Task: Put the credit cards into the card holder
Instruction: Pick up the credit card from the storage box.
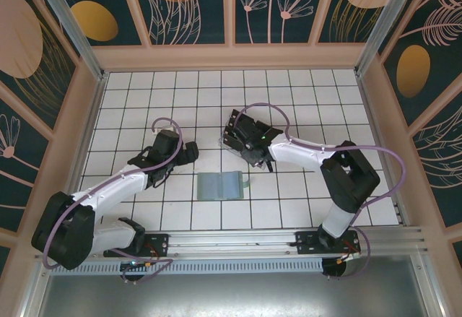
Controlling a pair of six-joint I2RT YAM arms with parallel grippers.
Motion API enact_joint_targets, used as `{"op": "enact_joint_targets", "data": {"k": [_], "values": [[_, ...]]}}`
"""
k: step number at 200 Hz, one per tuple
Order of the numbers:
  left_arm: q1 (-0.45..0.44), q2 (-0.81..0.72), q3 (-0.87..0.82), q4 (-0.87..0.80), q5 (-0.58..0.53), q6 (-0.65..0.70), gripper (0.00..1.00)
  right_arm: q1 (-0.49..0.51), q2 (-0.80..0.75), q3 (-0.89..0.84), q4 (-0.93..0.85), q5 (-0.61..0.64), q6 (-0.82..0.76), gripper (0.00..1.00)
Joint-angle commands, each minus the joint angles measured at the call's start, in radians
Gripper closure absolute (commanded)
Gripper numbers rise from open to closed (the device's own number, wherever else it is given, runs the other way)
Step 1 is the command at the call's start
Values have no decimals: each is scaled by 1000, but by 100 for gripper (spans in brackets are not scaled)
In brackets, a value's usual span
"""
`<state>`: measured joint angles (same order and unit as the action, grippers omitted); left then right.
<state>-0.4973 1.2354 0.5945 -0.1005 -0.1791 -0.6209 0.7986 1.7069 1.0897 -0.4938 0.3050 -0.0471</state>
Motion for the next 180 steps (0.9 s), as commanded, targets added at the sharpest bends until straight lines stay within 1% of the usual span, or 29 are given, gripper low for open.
{"op": "enact_joint_targets", "data": {"k": [1,10,26,75,112,129,140,152,160,180], "values": [[7,4,-9,22,10,4,2,-2,38,15,-9,-40,-19,77],[7,4,-9,24,12,5,2,-5,41,16,-10,-44,-20,75],[7,4,-9,26,12,4,1,-8,43,16,-11,-48,-23,76],[6,9,-7,30,15,5,2,-15,23,23,-13,-63,-34,85],[8,15,-7,35,23,7,1,-22,6,26,-14,-98,-63,88],[8,15,-7,36,27,9,2,-25,0,26,-11,-122,-84,92],[8,15,-7,35,29,10,2,-28,-1,26,-11,-140,-95,97],[7,15,-7,35,31,11,1,-29,-2,27,-12,-153,-107,98],[7,15,-7,35,32,11,1,-29,-2,29,-12,-163,-115,100],[8,15,-5,35,32,13,2,-31,1,35,-12,-181,-127,100]]}}
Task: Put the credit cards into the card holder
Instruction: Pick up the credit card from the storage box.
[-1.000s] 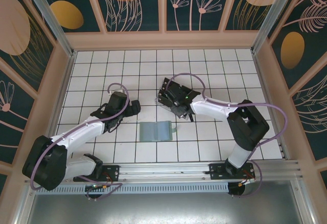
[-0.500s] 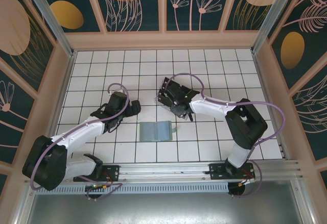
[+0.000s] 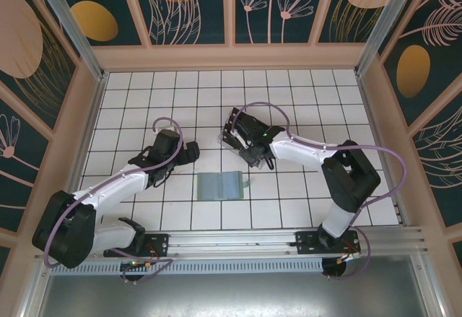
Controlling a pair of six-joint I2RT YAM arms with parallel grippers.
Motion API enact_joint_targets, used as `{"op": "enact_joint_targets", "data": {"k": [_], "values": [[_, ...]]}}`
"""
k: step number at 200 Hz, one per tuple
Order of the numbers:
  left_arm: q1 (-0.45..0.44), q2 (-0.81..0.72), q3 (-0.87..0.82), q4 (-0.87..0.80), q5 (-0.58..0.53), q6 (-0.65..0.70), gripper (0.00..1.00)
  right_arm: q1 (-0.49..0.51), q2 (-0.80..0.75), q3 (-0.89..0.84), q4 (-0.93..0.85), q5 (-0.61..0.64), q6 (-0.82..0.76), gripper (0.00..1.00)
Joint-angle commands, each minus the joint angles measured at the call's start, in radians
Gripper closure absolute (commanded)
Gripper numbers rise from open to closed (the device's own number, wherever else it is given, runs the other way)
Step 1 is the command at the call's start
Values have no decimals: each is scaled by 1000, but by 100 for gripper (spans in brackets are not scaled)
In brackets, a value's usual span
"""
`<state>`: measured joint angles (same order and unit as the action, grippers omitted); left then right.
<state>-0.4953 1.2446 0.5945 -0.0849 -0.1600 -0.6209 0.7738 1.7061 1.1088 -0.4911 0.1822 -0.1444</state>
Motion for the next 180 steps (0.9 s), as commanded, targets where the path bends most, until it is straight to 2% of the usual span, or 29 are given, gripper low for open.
{"op": "enact_joint_targets", "data": {"k": [1,57,113,180], "values": [[5,6,-5,19,13,13,2,-6,2,16,-15,-59,-29,100],[6,9,4,17,17,20,1,-8,-1,44,-34,-67,-55,100],[6,15,10,14,14,31,2,-7,-71,101,-67,-49,-46,100],[6,9,18,1,19,39,1,33,-177,138,-69,-111,40,100]]}}
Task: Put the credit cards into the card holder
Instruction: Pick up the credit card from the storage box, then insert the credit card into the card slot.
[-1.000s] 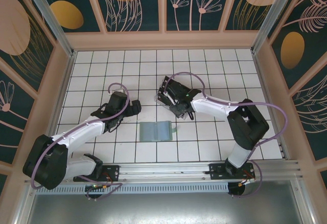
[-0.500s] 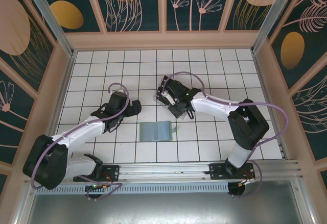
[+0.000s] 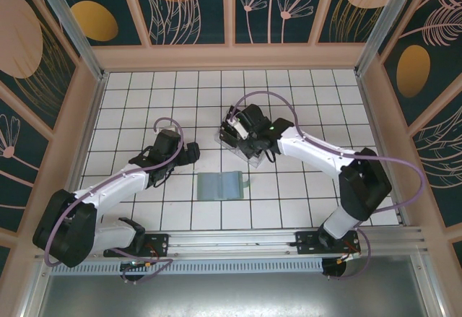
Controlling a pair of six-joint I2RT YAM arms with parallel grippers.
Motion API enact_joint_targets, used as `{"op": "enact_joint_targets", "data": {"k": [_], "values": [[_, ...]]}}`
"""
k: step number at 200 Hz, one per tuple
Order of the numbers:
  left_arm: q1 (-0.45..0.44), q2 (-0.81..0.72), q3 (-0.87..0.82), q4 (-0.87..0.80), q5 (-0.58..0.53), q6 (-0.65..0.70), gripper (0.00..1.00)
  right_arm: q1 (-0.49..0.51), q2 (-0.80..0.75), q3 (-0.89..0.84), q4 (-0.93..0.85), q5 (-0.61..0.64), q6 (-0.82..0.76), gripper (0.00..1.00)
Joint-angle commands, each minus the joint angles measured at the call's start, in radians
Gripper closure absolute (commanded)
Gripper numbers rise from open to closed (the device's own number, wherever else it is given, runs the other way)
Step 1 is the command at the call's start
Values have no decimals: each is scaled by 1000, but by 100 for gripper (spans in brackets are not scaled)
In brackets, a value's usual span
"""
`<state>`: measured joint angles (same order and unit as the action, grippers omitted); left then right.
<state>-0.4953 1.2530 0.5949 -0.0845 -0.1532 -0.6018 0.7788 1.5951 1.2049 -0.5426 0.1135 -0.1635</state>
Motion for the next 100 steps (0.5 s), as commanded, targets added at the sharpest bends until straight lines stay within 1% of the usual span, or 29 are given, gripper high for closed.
{"op": "enact_joint_targets", "data": {"k": [1,20,46,47,50,87,100], "values": [[5,0,16,1,13,20,1,29,-68,42,-16,-44,62,100],[7,-8,11,-10,19,20,2,61,-111,36,10,-79,146,100],[6,-38,-2,-44,26,22,2,119,-164,-26,101,-94,333,100],[5,-41,-3,-46,26,22,2,123,-168,-34,111,-113,347,100],[5,-45,-5,-50,28,22,2,129,-174,-41,123,-120,367,100],[3,-123,-46,-116,43,19,1,176,-289,-288,421,-176,681,100],[-1,-158,-66,-135,46,13,2,189,-324,-384,527,-176,776,100]]}}
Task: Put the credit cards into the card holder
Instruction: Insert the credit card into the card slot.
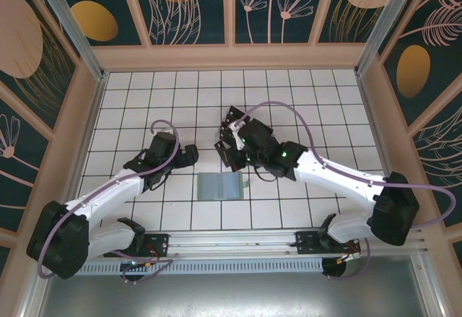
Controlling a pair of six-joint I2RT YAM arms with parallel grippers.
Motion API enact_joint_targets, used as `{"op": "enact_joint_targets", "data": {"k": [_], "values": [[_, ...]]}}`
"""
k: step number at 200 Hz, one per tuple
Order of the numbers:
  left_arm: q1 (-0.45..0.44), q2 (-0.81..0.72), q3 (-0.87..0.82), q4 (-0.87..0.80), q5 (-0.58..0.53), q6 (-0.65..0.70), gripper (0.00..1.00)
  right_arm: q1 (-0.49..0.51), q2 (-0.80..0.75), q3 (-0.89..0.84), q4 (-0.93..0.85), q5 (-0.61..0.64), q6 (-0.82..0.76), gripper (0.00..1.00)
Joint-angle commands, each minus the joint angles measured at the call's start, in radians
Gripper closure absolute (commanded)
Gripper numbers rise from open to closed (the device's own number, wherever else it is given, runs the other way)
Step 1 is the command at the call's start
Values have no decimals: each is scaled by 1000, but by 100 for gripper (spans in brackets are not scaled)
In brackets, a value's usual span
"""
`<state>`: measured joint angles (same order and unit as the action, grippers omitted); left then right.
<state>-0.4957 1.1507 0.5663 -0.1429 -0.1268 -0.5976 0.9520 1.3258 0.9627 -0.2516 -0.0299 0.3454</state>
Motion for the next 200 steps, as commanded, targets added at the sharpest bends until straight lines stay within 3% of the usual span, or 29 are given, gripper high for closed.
{"op": "enact_joint_targets", "data": {"k": [1,38,77,131,200], "values": [[-2,-58,-39,-78,19,7,2,18,-58,-150,242,-32,275,100],[-75,-105,-74,-121,-16,-18,1,47,-132,-357,447,9,463,100],[-193,-45,-72,-119,-74,-62,1,75,-141,-473,563,41,563,100],[-288,-2,-82,-118,-131,-97,2,85,-103,-548,668,58,604,100],[-328,55,-94,-82,-161,-106,1,86,-33,-578,751,63,603,100]]}}
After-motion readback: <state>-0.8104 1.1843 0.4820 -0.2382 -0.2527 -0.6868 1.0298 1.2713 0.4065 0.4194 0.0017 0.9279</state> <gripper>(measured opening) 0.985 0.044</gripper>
